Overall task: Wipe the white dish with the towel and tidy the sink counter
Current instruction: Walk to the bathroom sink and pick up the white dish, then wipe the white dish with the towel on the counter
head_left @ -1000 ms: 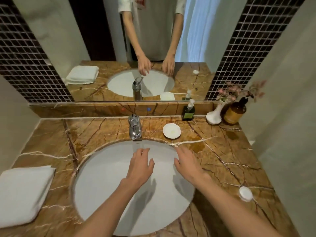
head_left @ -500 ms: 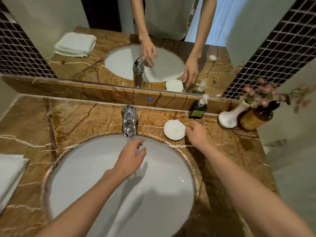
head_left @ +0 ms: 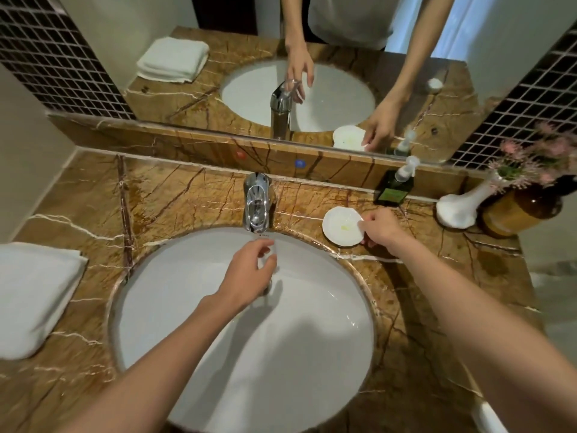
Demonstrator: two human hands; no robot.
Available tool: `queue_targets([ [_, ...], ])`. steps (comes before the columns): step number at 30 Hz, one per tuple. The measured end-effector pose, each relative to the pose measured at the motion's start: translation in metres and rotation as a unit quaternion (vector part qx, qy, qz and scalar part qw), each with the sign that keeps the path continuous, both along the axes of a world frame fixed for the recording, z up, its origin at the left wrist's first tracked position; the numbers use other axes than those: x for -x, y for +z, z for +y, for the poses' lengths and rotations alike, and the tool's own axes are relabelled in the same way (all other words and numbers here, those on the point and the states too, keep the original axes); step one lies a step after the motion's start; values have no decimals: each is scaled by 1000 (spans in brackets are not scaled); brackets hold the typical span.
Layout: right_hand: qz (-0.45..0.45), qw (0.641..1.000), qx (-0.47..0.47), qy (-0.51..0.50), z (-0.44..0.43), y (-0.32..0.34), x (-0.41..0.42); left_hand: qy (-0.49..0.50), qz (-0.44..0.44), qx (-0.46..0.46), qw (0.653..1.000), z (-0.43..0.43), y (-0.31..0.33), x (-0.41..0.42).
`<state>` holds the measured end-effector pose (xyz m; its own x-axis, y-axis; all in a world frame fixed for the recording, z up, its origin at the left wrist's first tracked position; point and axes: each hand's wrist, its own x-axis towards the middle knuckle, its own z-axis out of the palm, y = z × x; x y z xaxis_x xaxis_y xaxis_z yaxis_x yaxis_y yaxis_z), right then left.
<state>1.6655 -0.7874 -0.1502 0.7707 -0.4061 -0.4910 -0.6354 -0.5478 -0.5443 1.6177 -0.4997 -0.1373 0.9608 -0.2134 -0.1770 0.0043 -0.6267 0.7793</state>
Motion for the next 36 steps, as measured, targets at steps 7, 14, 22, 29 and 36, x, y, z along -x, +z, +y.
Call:
queue_targets([
  [7, -12, 1000, -20, -9, 0, 1, 14, 1, 0, 1, 1000, -5, -6, 6],
  [14, -31, 999, -9, 8, 16, 9, 26, 17, 13, 3, 1000, 0, -12, 17],
  [22, -47, 996, -10, 72, 59, 22, 45, 70, 24, 2, 997, 31, -20, 33],
  [29, -55, 986, -5, 160, 107, 17, 56, 132, 15, -23, 991, 72, -27, 45],
  [36, -101, 953, 117, 262, 147, 8, 63, 168, 9, -30, 985, 101, -29, 57],
])
